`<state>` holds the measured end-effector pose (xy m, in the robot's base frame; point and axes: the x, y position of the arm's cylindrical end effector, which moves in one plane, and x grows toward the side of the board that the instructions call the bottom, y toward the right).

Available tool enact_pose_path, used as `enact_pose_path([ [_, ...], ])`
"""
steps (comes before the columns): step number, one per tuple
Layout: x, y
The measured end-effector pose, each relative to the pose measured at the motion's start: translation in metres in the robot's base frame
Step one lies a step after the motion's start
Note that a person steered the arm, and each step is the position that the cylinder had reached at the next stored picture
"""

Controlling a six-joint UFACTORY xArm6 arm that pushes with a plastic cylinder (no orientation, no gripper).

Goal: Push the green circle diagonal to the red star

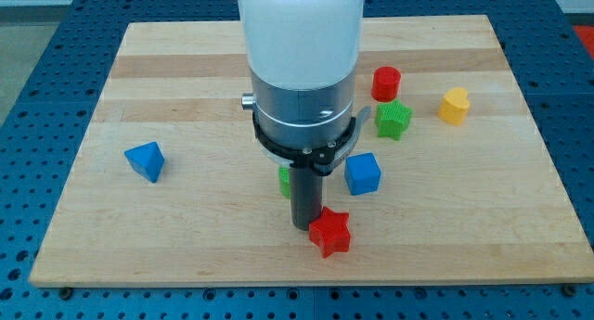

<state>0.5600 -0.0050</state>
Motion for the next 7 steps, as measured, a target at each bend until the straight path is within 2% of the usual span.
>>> enact_pose_path([
  [3,-0.024,-0.002],
  [5,-0.055,-0.021],
  [7,-0.085,-0.006],
])
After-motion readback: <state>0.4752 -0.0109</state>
